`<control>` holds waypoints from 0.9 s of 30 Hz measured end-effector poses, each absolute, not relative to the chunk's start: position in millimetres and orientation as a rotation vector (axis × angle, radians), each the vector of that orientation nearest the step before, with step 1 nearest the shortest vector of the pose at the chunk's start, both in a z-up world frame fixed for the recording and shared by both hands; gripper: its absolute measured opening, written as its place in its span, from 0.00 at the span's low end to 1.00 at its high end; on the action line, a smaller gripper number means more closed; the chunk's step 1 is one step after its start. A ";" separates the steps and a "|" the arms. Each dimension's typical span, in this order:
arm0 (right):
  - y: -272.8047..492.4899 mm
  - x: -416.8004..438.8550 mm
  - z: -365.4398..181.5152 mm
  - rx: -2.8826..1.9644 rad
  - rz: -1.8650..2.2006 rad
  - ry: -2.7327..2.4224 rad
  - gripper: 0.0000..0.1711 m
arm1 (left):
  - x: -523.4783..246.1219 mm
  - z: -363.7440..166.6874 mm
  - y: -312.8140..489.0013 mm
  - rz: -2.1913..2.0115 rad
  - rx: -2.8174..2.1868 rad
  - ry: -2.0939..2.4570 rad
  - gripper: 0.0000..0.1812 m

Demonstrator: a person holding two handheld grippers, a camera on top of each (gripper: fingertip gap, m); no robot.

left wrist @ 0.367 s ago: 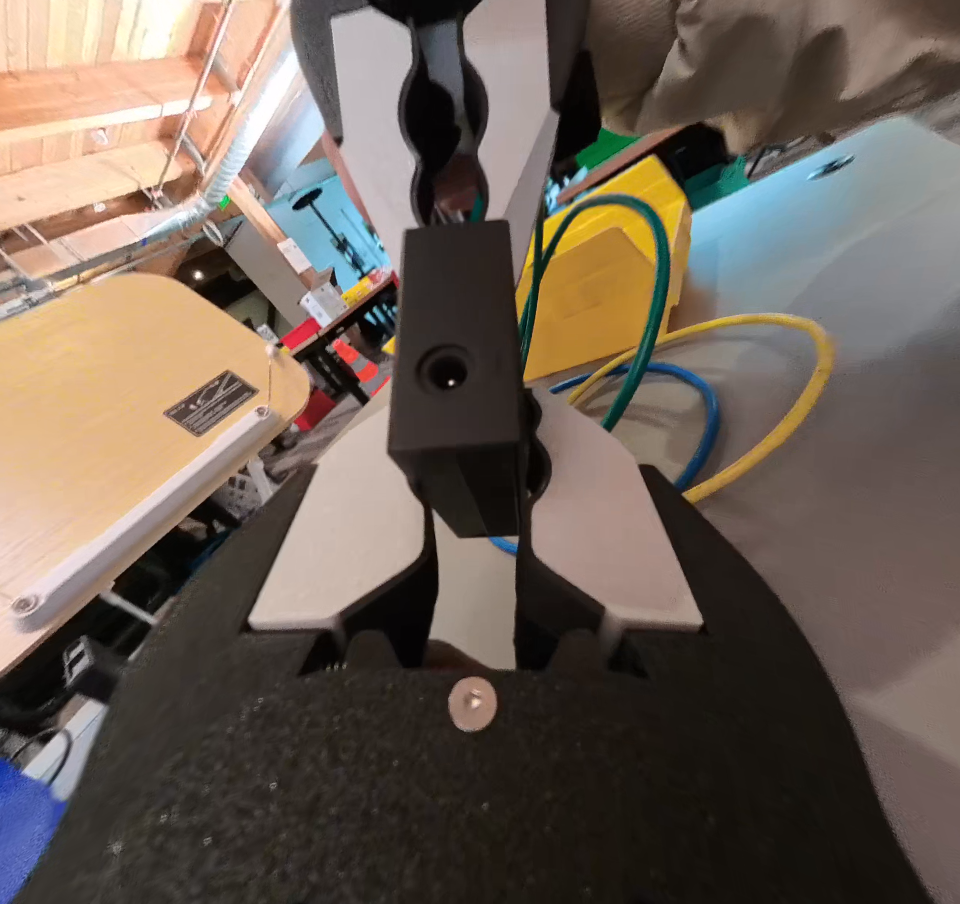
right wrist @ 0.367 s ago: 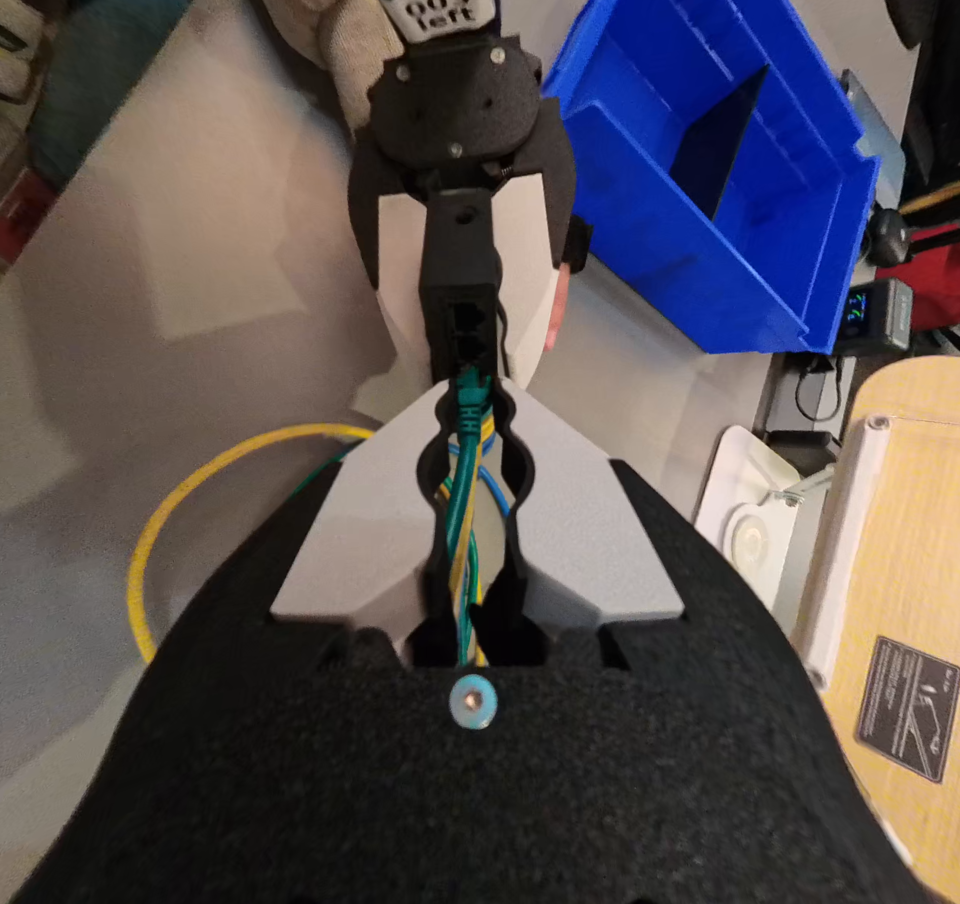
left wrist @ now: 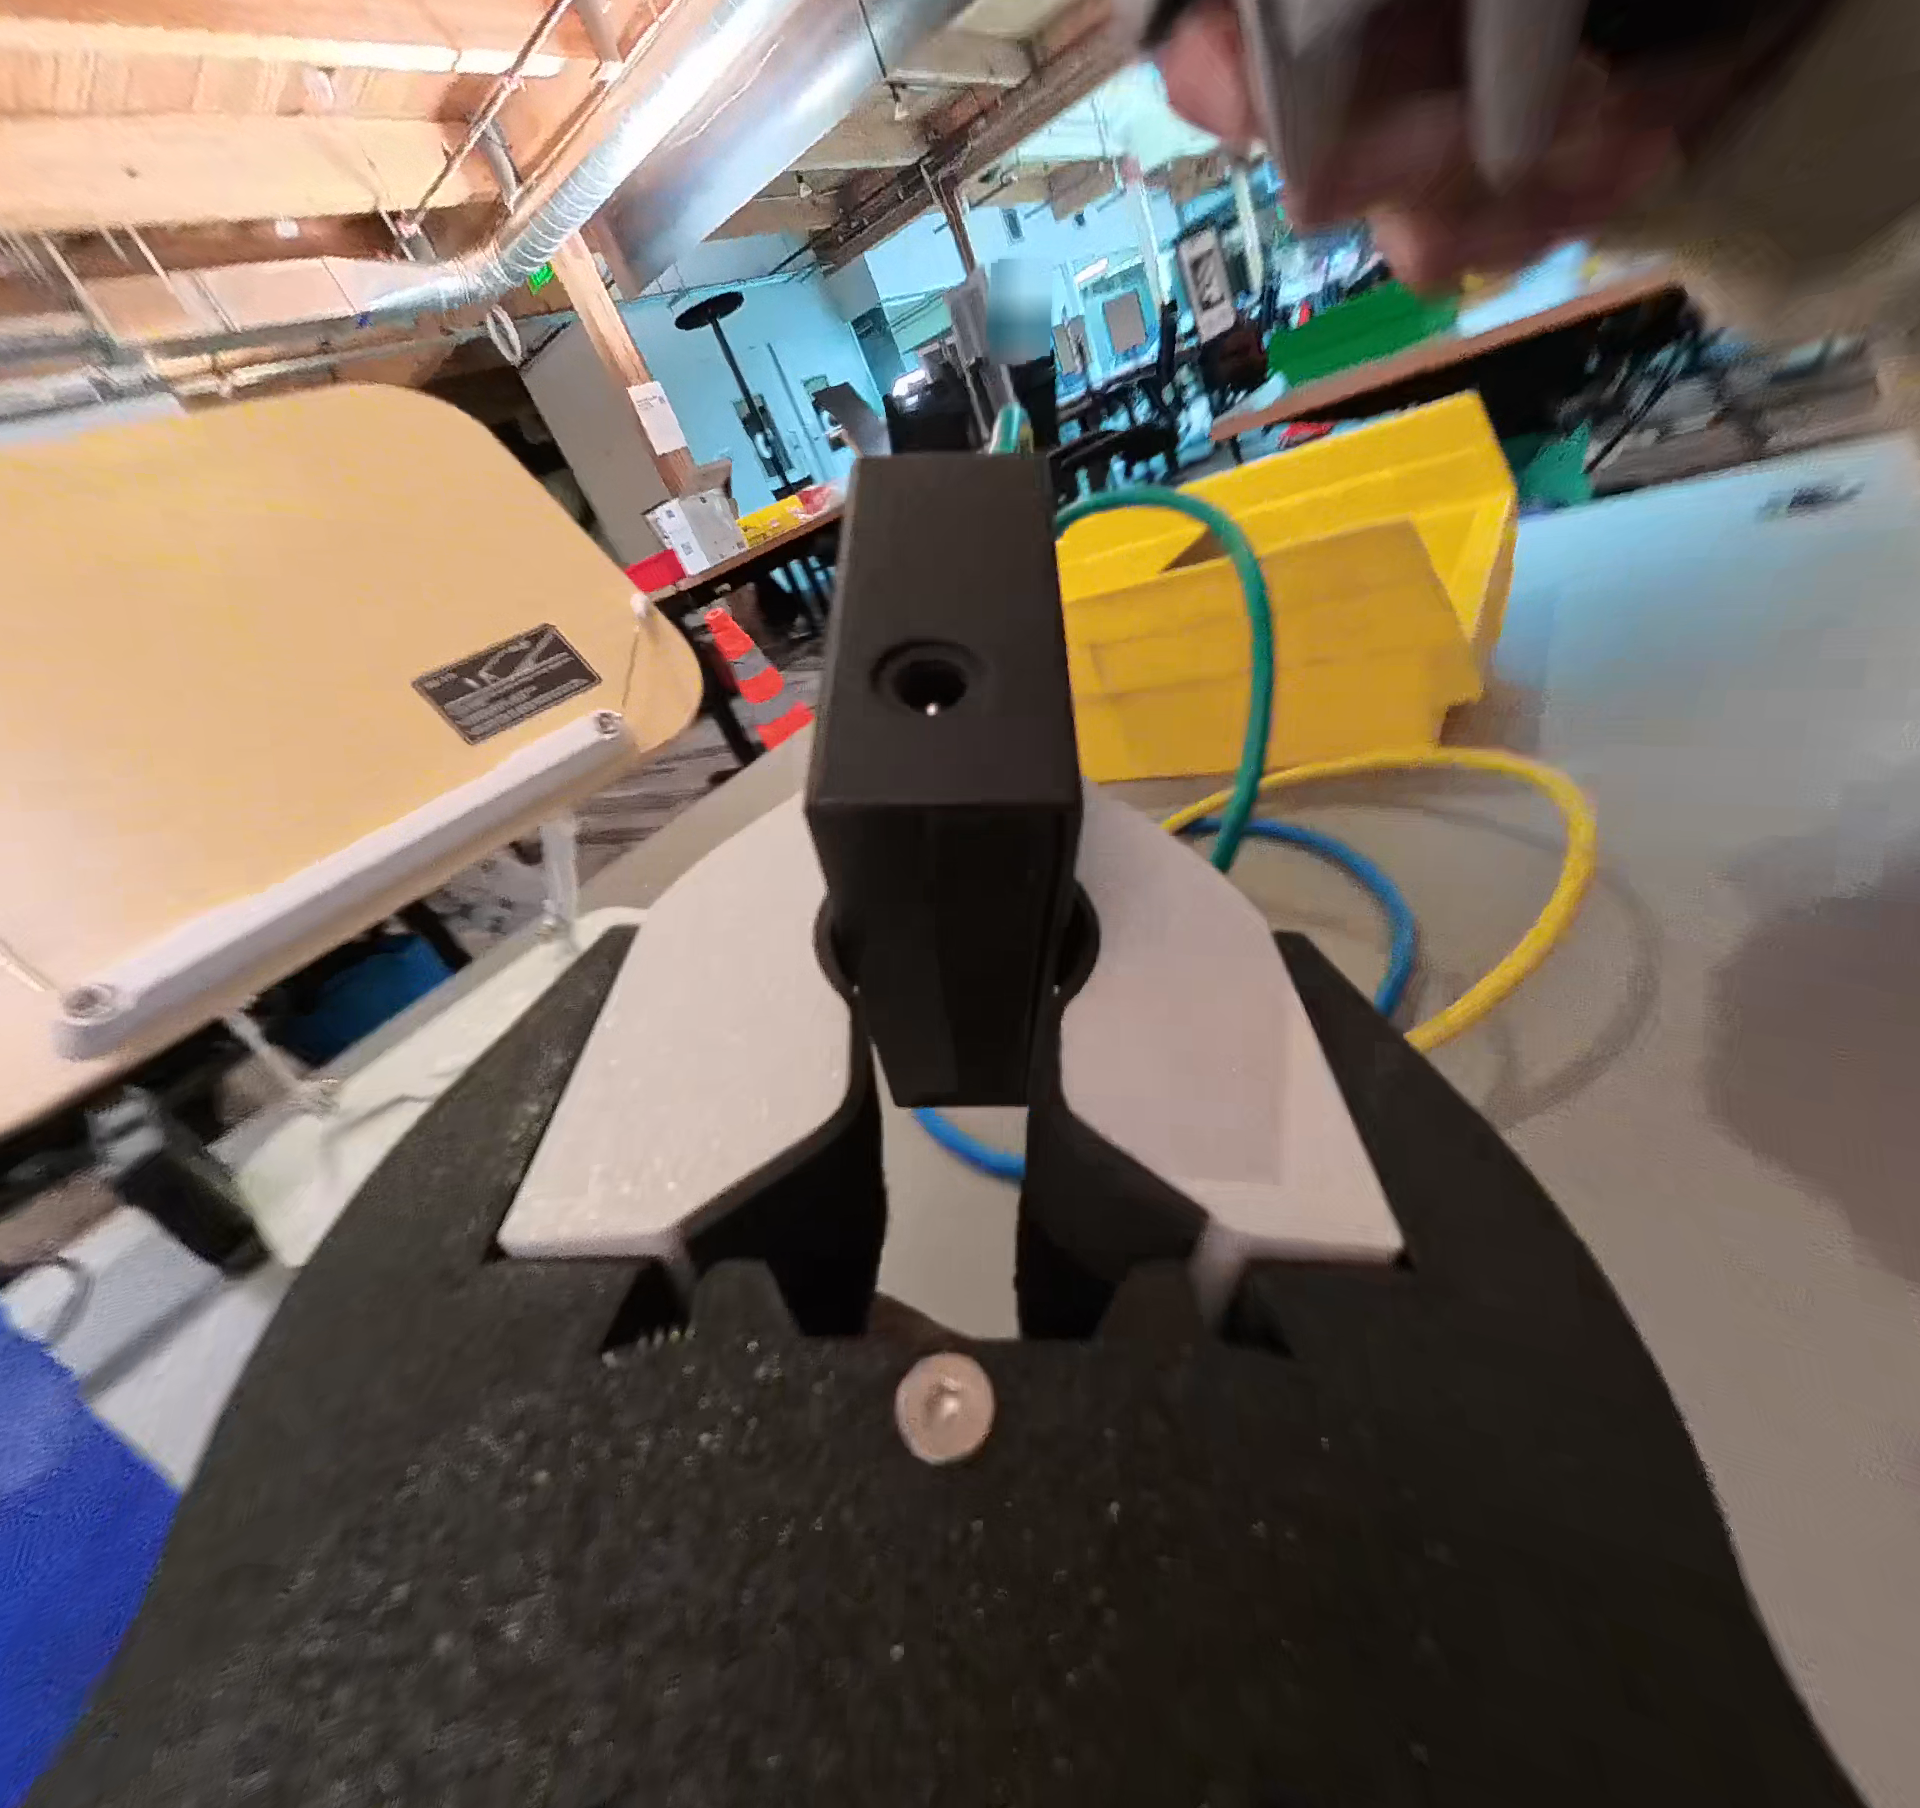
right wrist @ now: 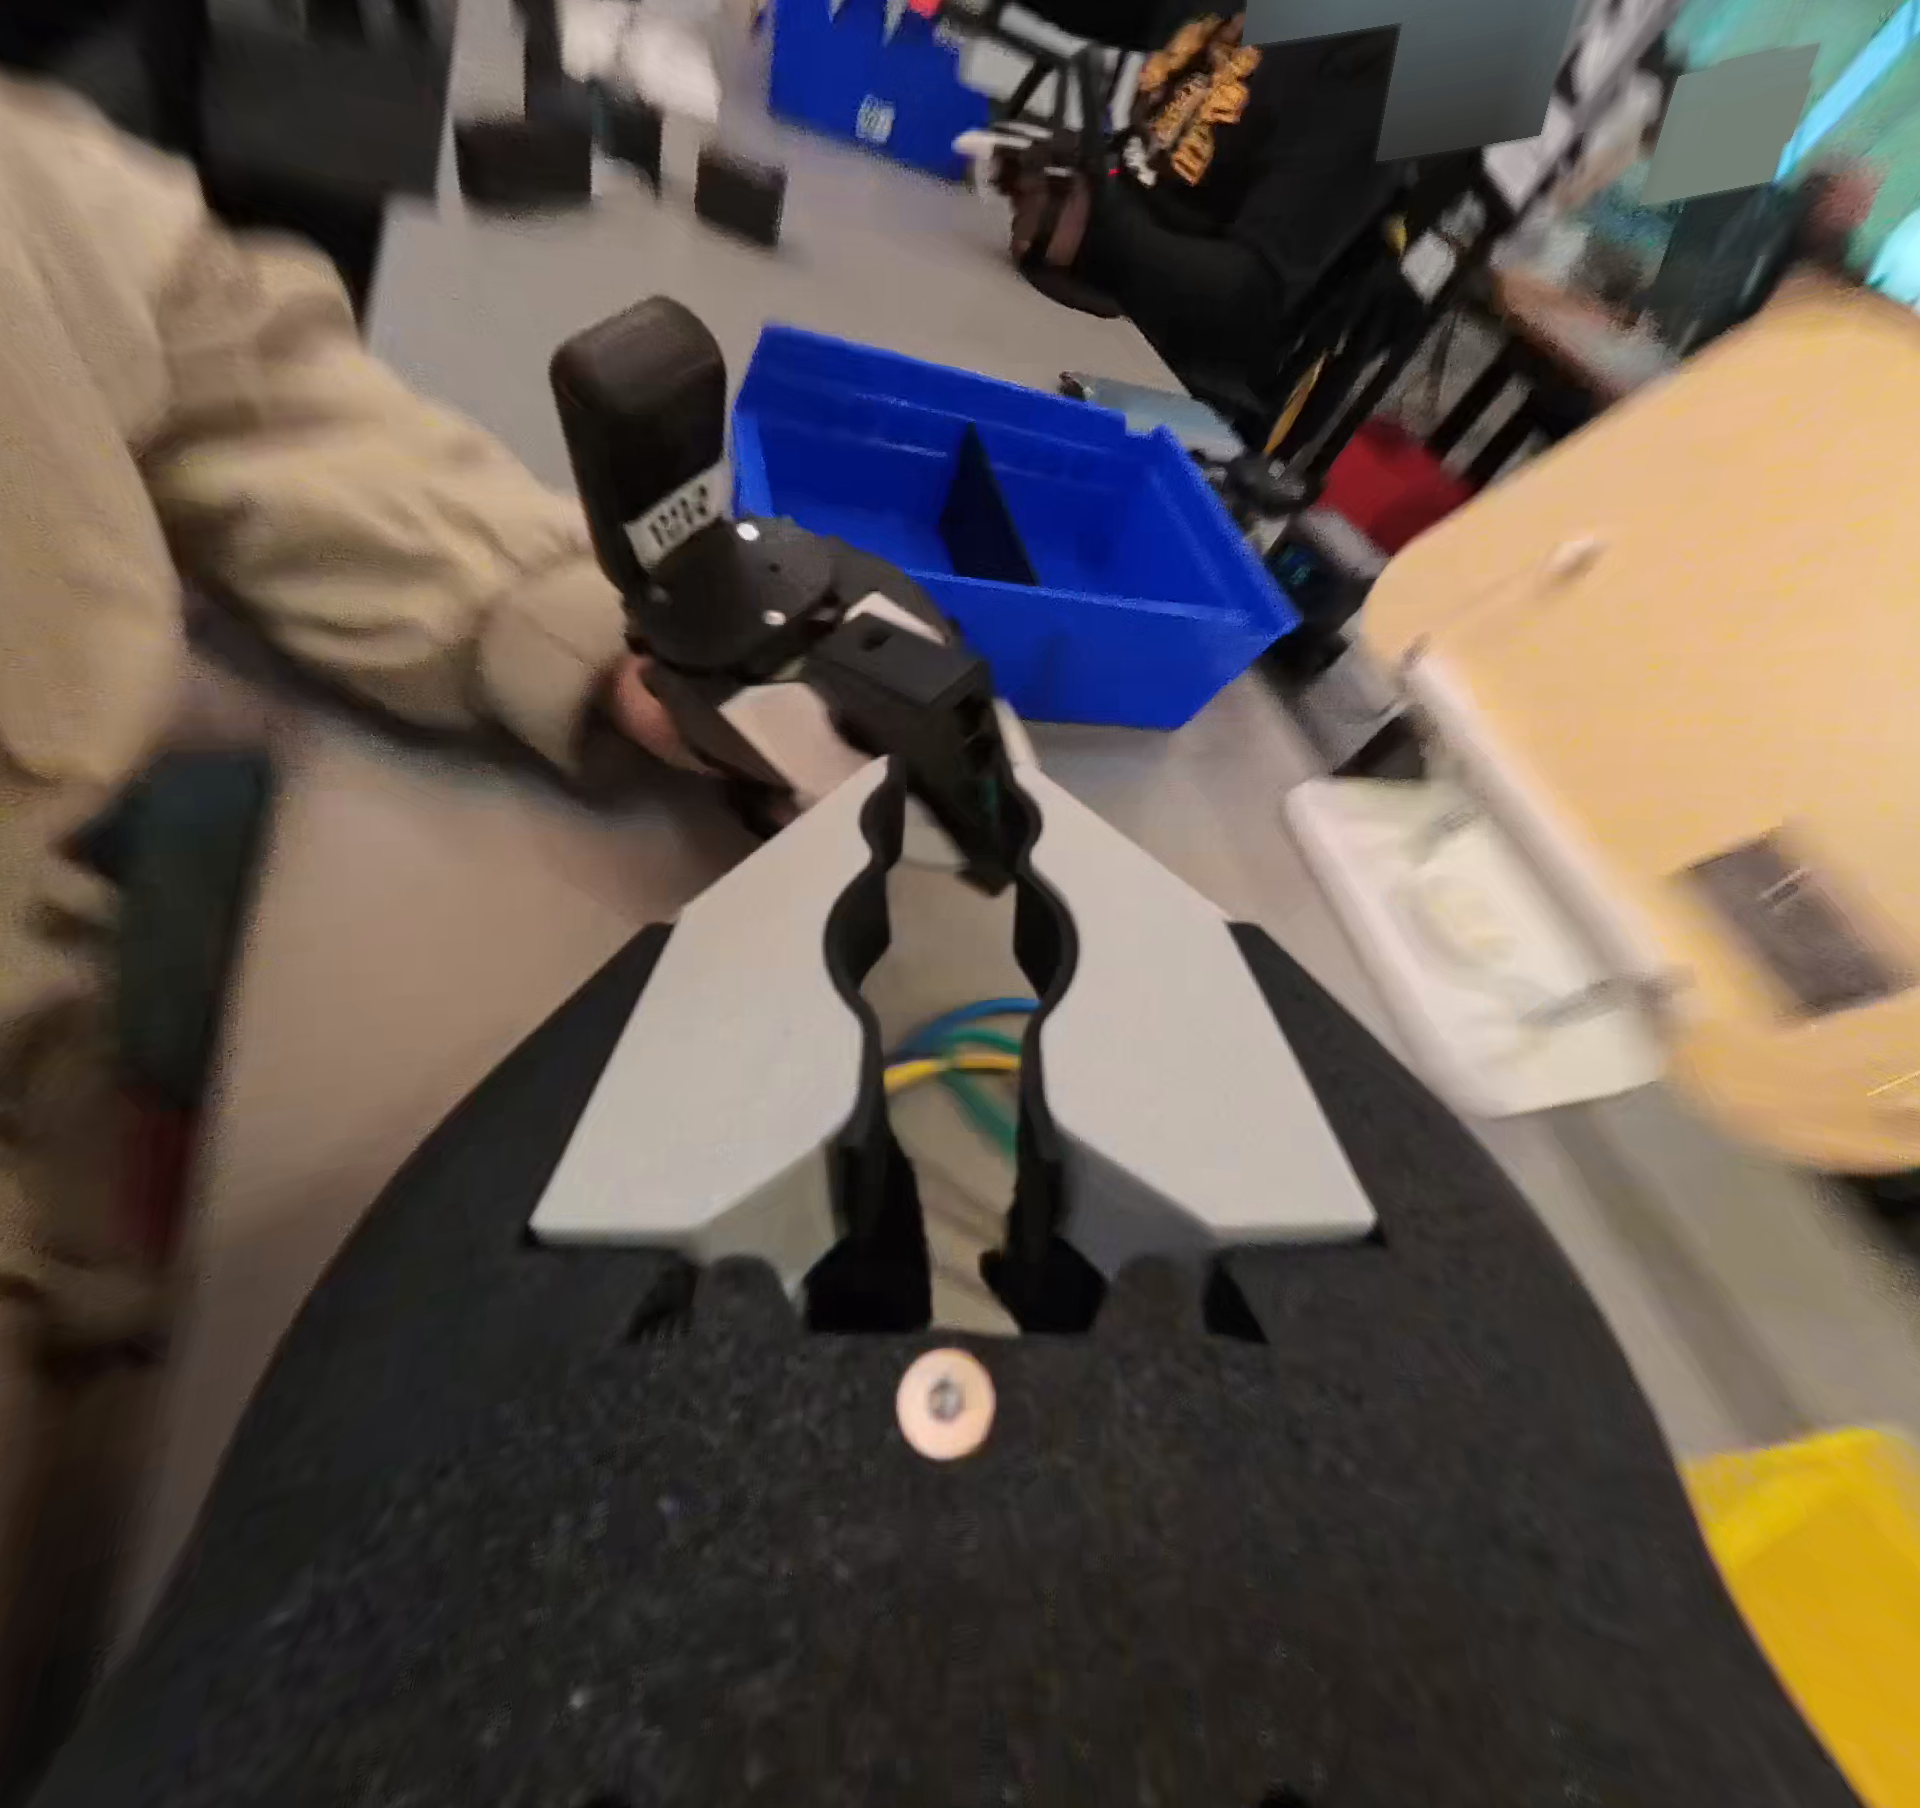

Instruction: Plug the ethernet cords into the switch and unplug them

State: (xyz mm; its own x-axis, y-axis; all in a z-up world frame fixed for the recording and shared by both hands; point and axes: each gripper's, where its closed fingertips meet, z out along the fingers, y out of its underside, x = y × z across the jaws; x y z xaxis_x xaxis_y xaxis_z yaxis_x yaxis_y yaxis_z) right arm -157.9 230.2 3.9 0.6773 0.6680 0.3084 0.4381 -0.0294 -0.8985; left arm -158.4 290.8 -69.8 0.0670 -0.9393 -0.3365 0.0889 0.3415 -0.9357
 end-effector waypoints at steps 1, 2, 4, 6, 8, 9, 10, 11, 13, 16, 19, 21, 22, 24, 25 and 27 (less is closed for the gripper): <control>230.7 -158.8 -14.5 -1.718 0.337 -0.794 0.13 | -159.0 -66.5 290.8 -1.026 -0.928 1.221 0.17; 232.8 -160.0 -35.8 -1.755 0.401 -0.719 0.16 | -159.9 -62.4 290.4 -1.097 -0.948 1.192 0.16; 243.8 -156.9 -62.8 -1.745 0.459 -0.573 0.17 | -161.9 -54.3 288.9 -1.253 -0.991 1.127 0.17; 256.1 -156.4 -69.8 -1.668 0.611 -0.422 0.17 | -162.9 -48.2 286.9 -1.380 -1.016 1.076 0.17; 268.1 -161.9 -81.7 -1.659 0.763 -0.343 0.18 | -163.9 -42.0 284.8 -1.489 -1.028 1.025 0.17; 273.3 -166.6 -86.8 -1.661 0.813 -0.323 0.21 | -164.3 -39.0 283.3 -1.543 -1.032 1.001 0.17; 276.8 -172.5 -87.8 -1.643 0.862 -0.311 0.22 | -164.0 -37.0 281.6 -1.587 -1.037 0.984 0.17; 280.1 -178.2 -89.2 -1.632 0.887 -0.306 0.22 | -163.4 -35.9 279.4 -1.623 -1.038 0.973 0.17; 283.9 -185.3 -92.5 -1.628 0.887 -0.341 0.19 | -162.7 -34.5 277.3 -1.672 -1.040 0.953 0.17; 280.2 -182.9 -80.1 -1.548 0.947 -0.308 0.01 | -165.2 -32.4 282.0 -1.733 -1.046 0.921 0.17; 281.0 -169.3 -69.5 -1.491 1.037 -0.208 0.00 | -168.4 -31.4 287.3 -1.828 -1.062 0.849 0.17; 279.8 -170.6 -69.7 -1.514 1.044 -0.224 0.01 | -168.3 -31.6 292.7 -1.877 -1.092 0.811 0.17; 278.4 -172.5 -69.5 -1.520 1.017 -0.254 0.05 | -167.5 -32.5 296.0 -1.889 -1.111 0.794 0.17; 274.5 -175.3 -62.7 -1.487 1.031 -0.282 0.19 | -166.4 -33.7 301.5 -1.925 -1.144 0.747 0.17; 276.3 -172.9 -61.0 -1.482 1.033 -0.259 0.19 | -165.9 -33.9 302.6 -1.943 -1.158 0.725 0.17; 278.6 -171.2 -58.7 -1.480 1.036 -0.245 0.21 | -164.5 -33.9 298.5 -1.993 -1.164 0.704 0.17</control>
